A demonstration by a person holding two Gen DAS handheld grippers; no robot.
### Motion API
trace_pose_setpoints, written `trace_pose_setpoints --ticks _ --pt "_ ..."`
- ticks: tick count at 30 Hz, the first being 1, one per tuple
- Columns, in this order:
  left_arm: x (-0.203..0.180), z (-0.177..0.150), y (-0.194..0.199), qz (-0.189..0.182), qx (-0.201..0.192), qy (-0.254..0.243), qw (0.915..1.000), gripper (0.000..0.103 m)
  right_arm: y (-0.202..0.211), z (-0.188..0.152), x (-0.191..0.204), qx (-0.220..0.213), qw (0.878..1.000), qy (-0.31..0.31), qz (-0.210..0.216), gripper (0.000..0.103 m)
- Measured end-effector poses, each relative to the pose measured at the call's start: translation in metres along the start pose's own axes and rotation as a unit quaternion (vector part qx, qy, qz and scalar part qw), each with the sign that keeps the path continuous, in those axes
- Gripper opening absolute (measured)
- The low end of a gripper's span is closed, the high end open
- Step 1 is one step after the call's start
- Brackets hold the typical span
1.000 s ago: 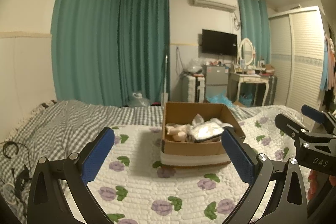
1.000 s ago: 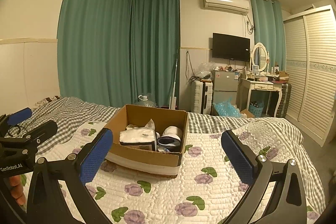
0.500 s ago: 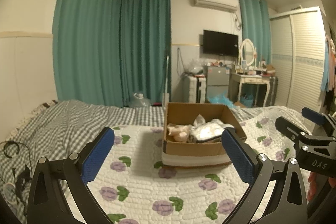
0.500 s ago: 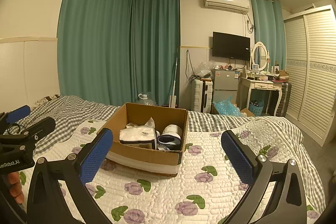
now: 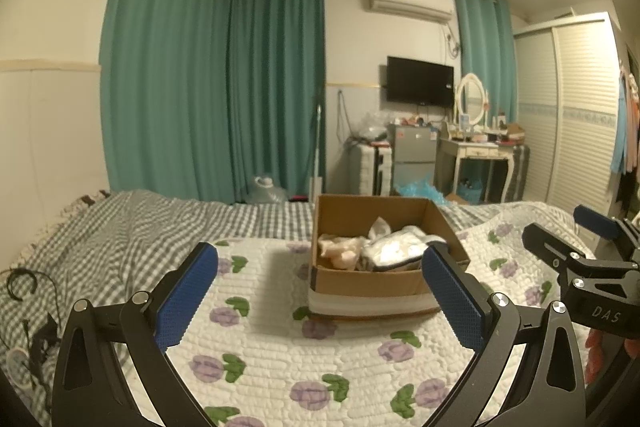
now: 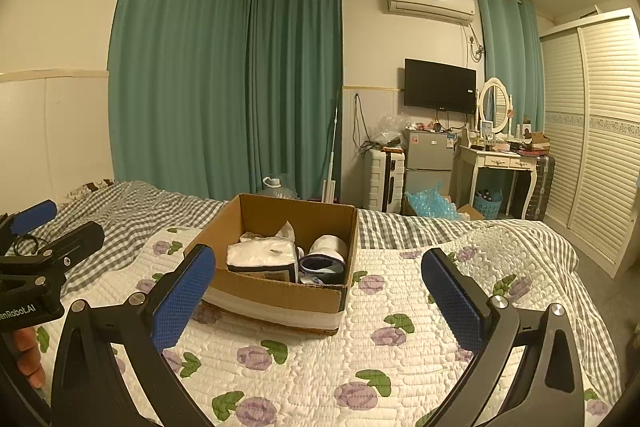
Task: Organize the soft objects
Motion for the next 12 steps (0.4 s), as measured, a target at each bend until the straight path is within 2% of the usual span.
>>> trace_pose_setpoints --ticks 12 --pt "-0.0007 -0.0030 0.0000 0.004 0.006 0.001 1.0000 0.103 -0.0028 -0.0041 0.0013 0.005 1.000 0.000 0.000 0.103"
Point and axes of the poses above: each gripper's, at about its wrist camera, not at the fingertips, and y roughly against the way its jaws point, x to its left, z to its top, the point moved 7 cm from there along -y, roughly the way its jaws point
